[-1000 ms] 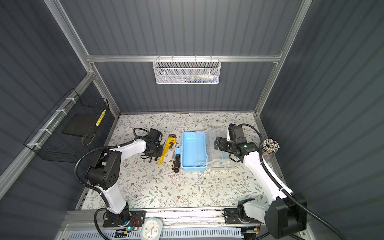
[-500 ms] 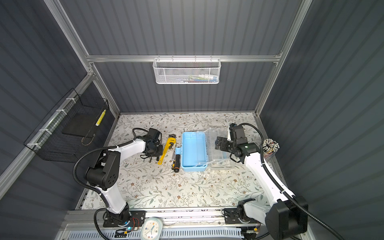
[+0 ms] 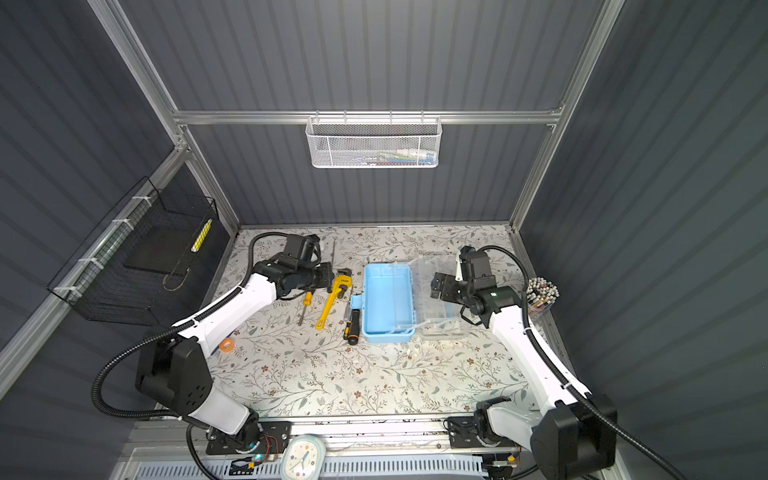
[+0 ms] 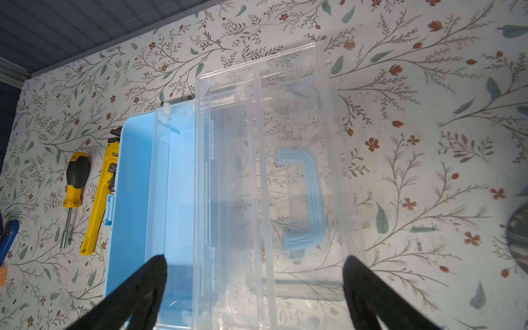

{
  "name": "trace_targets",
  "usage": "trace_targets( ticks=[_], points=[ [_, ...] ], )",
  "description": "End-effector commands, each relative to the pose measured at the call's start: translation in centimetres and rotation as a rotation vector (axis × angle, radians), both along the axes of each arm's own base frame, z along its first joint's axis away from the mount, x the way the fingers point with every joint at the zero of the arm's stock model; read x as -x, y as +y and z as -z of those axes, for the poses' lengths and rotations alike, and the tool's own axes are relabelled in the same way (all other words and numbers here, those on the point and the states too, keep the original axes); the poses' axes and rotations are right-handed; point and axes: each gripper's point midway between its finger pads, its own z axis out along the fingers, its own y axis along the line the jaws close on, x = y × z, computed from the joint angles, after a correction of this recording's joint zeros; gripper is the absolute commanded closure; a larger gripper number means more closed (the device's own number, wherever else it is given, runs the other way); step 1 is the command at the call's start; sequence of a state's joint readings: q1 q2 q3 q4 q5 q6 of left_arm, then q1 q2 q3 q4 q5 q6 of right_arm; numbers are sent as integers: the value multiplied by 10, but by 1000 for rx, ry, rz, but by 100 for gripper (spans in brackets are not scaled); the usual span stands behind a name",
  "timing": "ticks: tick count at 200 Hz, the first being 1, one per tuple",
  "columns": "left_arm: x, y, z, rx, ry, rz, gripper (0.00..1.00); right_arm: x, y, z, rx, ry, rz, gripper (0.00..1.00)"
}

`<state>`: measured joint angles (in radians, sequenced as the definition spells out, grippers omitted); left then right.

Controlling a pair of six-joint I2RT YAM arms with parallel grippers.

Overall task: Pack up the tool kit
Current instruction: 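Carry the file into the blue box base with the left gripper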

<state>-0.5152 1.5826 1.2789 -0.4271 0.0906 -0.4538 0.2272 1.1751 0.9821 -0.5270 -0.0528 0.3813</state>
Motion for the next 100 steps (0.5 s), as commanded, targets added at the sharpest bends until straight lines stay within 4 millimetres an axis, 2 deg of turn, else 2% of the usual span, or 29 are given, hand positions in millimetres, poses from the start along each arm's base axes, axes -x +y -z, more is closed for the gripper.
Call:
trace_targets(
  ticks=[1,14,41,70,88,98,100],
  points=[
    [20,-77,-19,273,58,148,96,2,0,-4,-10,-14,-4,4],
    [31,-111,-23,361,86,213,97,4,-1,-3,-7,-13,-2,4],
    [45,-160,-20,424,131,279,95,5,-3,0,-4,-15,6,4],
    [47,-182,3,428,191,258,94,4,-1,1,-13,-14,5,4],
    [46,-189,12,414,201,241,94,5,-1,1,-13,-15,3,4],
    [49,-190,27,384,226,232,94,5,-2,1,-10,-17,3,3],
    [45,-194,18,397,211,236,94,5,-2,1,-10,-18,3,3]
  ],
)
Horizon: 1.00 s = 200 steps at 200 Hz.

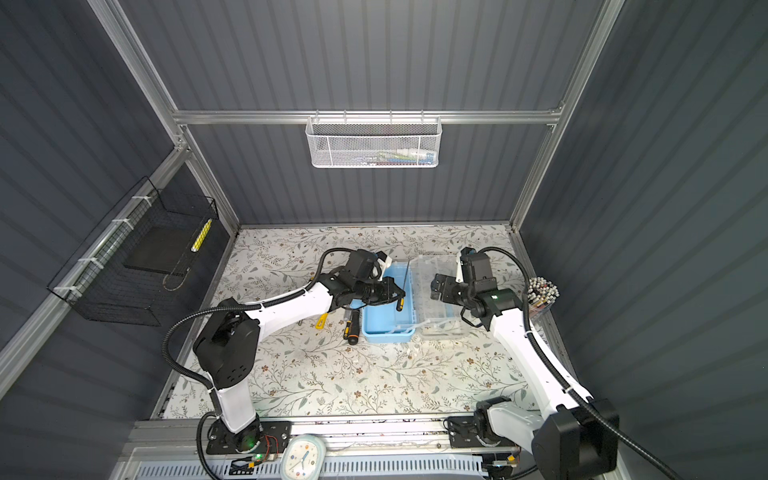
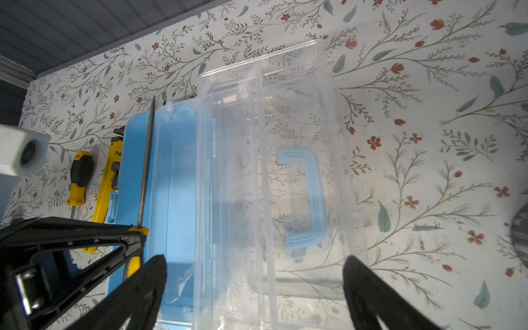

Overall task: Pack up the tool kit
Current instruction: 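Carry the file into the blue box base with the left gripper, then release the file and move the left gripper back to the tools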

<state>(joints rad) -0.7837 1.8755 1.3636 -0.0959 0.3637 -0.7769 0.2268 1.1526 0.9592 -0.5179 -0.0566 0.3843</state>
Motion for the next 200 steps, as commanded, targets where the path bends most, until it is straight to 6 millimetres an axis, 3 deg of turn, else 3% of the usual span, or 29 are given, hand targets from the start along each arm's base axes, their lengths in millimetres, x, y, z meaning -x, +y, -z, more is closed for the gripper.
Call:
trace_targets(
  ticks=[1,33,51,81,98,135,167,178,183,200],
  points=[
    [-8,-17,-18,47,-5,-19,94,1,-1,0,-3,-10,3,4],
    [-8,-23,4,-7,35,-24,91,2,-3,1,-3,-9,6,3],
    [-11,-20,9,-36,33,-47,84,3,-4,1,-3,-10,6,3],
    [-13,-16,6,-62,20,-55,65,3,-6,2,-7,-11,11,3],
    [-13,-16,3,-62,12,-56,49,3,-6,2,-10,-11,10,2],
    [-14,-7,-24,-89,-78,-65,41,4,-6,2,-4,-7,0,2],
    [-10,25,-56,-147,-201,-126,21,6,-1,0,-17,0,-16,4],
    [-6,47,-55,-209,-217,-165,17,7,0,1,-18,5,-20,4],
    [1,62,-41,-262,-203,-176,16,8,0,1,-15,7,-21,4],
    [15,100,-25,-378,-192,-221,14,10,-2,-6,-9,-24,-11,4]
  ],
)
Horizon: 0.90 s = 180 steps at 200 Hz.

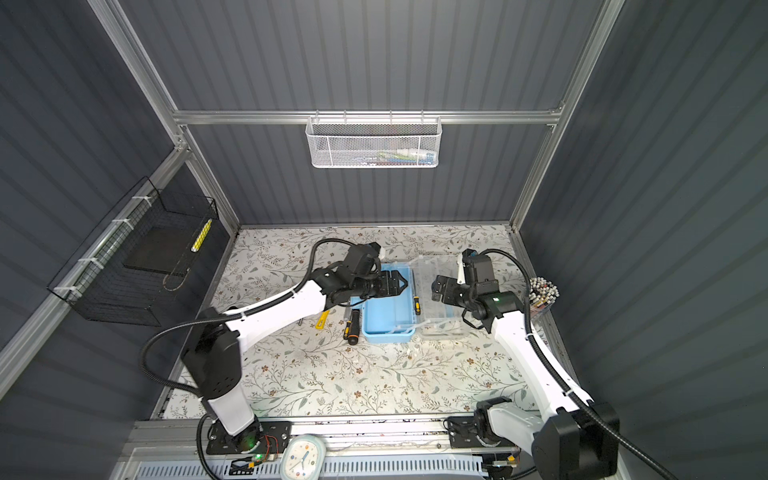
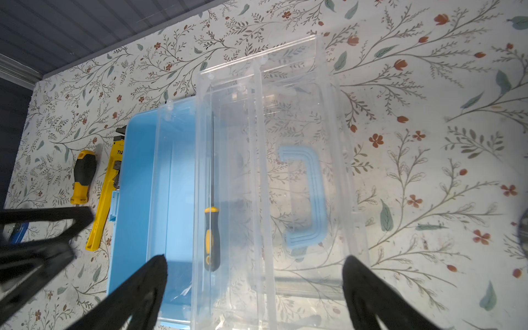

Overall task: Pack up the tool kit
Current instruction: 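Release the file and move the left gripper back to the tools, then grasp the black-orange ratchet screwdriver with the left gripper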

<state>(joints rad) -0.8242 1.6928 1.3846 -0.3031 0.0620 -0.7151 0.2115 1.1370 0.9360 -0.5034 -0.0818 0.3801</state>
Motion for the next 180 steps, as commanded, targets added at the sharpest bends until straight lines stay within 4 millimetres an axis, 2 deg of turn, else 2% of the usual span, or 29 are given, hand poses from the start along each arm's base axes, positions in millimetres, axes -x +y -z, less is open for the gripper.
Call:
trace_targets(
  ticks=[1,15,29,65,86,119,152,161,180],
  points=[
    [16,59,28,-219,0,-90,14,8,-1,-8,8,-20,-4,4],
    [29,81,44,-278,38,-124,17,7,-2,-8,11,-27,0,4],
    [38,95,56,-309,77,-150,22,5,-2,-8,10,-27,1,4],
    [59,109,97,-352,177,-170,32,2,-8,-8,48,-26,11,3],
    [65,111,122,-404,225,-156,36,2,-9,-9,55,-28,9,3],
    [61,107,130,-429,215,-154,44,3,-11,-5,61,-16,10,3],
    [61,111,150,-480,244,-158,47,4,-13,-2,61,-10,13,2],
    [61,111,151,-485,243,-164,48,5,-13,-3,61,-13,14,2],
    [60,111,143,-455,224,-172,55,6,-16,-2,68,-11,17,3]
  ],
)
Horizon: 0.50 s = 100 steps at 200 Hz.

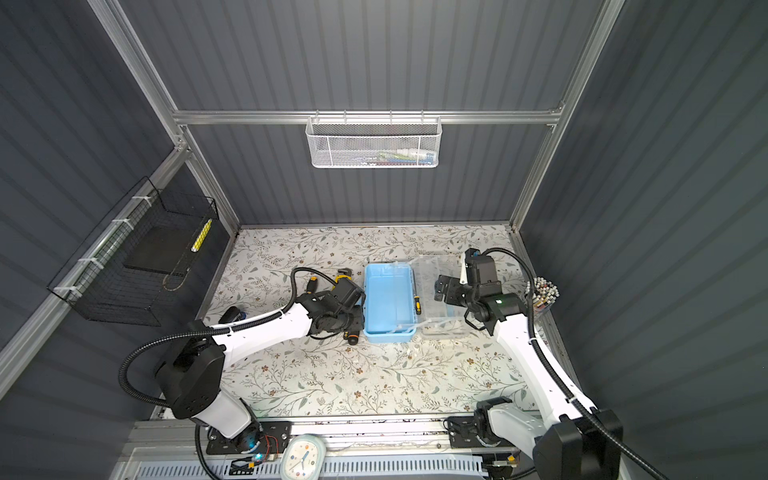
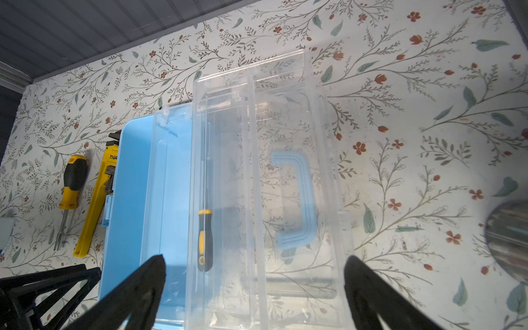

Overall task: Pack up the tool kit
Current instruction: 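Grasp the black-orange ratchet screwdriver with the left gripper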

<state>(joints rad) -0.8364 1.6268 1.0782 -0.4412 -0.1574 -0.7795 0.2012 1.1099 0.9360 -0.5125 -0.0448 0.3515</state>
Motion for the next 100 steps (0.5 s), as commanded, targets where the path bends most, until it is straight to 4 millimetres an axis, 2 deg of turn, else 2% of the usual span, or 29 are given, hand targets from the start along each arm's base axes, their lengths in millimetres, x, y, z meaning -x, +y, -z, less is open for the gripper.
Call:
trace_targets(
  ticks=[1,49,55,73,100],
  points=[
    [16,16,26,-82,71,-1,56,4,-5,4,26,18,2,3],
    [13,16,-35,45,-55,-12,54,3,-1,8,5,21,-10,3],
    [14,18,-38,44,-61,-13,54,0,-1,18,10,50,-10,3],
    [16,23,-33,18,-53,-13,55,-4,4,22,2,69,-29,5],
    [19,22,-13,-10,-11,-1,64,-7,7,26,6,82,-48,7]
  ],
)
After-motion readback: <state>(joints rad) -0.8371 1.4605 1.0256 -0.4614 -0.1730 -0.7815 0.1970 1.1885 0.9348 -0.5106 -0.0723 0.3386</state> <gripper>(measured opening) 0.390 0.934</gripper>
